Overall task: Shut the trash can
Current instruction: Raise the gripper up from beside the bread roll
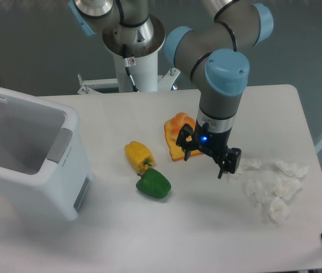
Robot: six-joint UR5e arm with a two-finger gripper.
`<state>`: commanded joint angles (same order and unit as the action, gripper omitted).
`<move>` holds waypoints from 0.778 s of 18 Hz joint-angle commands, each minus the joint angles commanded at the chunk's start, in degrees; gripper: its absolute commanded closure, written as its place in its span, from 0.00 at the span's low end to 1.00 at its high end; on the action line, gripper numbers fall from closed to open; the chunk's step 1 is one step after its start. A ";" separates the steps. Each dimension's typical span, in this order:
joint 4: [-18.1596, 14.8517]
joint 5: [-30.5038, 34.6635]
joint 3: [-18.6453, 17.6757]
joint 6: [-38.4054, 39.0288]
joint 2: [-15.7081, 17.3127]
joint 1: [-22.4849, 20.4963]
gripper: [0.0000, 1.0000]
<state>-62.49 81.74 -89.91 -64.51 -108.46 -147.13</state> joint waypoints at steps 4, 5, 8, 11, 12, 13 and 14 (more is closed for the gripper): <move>0.17 0.00 -0.17 0.00 0.00 0.17 0.00; 0.17 0.09 -0.26 0.09 0.00 0.35 0.00; 0.52 0.00 -1.57 0.35 0.09 0.70 0.00; 0.88 -0.35 -2.90 0.79 1.14 0.79 0.00; 0.70 -0.53 -2.90 0.88 1.66 0.79 0.00; 0.70 -0.53 -3.42 1.05 2.71 0.88 0.00; 0.62 -0.53 -3.86 1.49 3.94 0.97 0.00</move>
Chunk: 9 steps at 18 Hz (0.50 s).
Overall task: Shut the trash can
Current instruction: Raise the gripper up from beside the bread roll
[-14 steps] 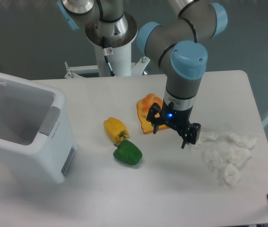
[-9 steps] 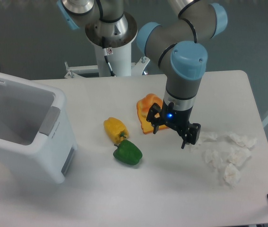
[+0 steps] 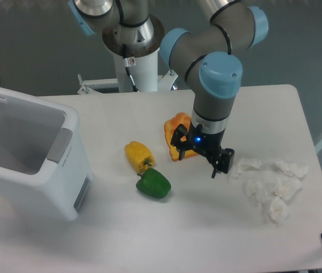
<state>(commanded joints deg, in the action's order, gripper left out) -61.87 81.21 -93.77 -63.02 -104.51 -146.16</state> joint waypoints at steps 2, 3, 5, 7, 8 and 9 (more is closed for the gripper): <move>0.00 -0.09 -0.09 2.10 1.68 0.26 0.00; -0.09 -0.26 -0.09 2.37 2.29 0.35 0.00; -0.61 -0.96 -0.18 2.46 4.22 0.88 0.00; -1.66 -1.67 -0.53 3.16 6.33 1.40 0.00; -2.02 -2.37 -0.62 3.86 7.56 1.49 0.00; -2.54 -3.16 -0.62 4.65 8.79 1.84 0.00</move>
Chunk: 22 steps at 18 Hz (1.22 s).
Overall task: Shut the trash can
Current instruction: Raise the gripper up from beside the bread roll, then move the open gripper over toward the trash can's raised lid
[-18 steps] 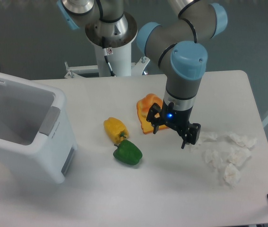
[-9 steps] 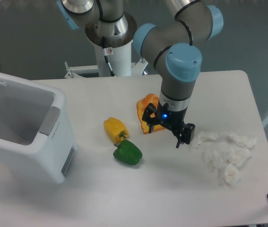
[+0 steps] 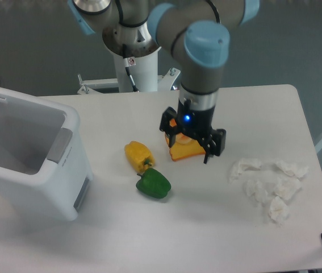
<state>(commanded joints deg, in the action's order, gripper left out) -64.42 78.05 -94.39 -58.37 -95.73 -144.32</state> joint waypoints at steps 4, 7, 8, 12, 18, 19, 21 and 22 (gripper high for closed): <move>-2.46 -1.24 0.00 5.10 5.19 5.09 0.00; -3.78 -1.24 -0.70 7.65 8.00 8.87 0.00; -3.70 -1.33 -0.96 8.96 8.79 9.66 0.00; -3.61 -1.68 -0.97 13.10 10.29 13.97 0.00; -3.26 -2.03 -1.05 18.28 10.56 19.24 0.00; -3.17 -2.29 -1.05 19.42 10.56 20.03 0.00; -3.08 -4.48 -0.79 21.27 10.56 20.83 0.00; -3.08 -5.62 -0.70 21.89 10.47 20.83 0.00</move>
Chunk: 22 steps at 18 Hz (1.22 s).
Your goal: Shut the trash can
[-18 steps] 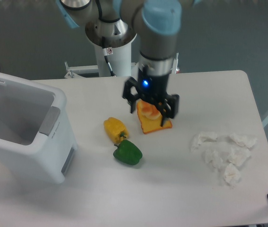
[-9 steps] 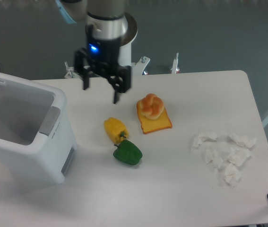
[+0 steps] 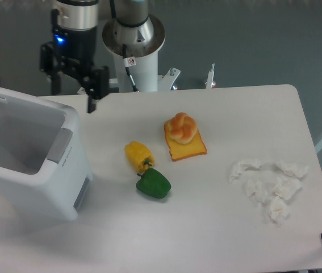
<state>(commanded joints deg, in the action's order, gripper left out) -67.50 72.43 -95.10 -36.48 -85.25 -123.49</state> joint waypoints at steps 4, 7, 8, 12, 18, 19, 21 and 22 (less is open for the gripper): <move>0.26 -3.00 0.70 1.50 0.00 1.05 0.00; 0.44 -3.61 0.79 1.50 -0.26 2.02 0.00; 0.44 -3.79 0.79 1.50 -0.26 2.11 0.00; 1.49 -5.55 0.97 2.81 -0.44 2.37 0.00; 4.57 -6.08 1.14 6.16 -1.32 2.46 0.00; 4.57 -5.99 1.23 6.42 -1.58 2.46 0.00; 4.57 -6.08 1.49 6.51 -1.58 2.37 0.00; 4.57 -5.99 1.58 6.51 -1.67 2.46 0.00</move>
<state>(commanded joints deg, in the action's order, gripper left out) -62.93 66.44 -93.52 -29.97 -86.92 -121.03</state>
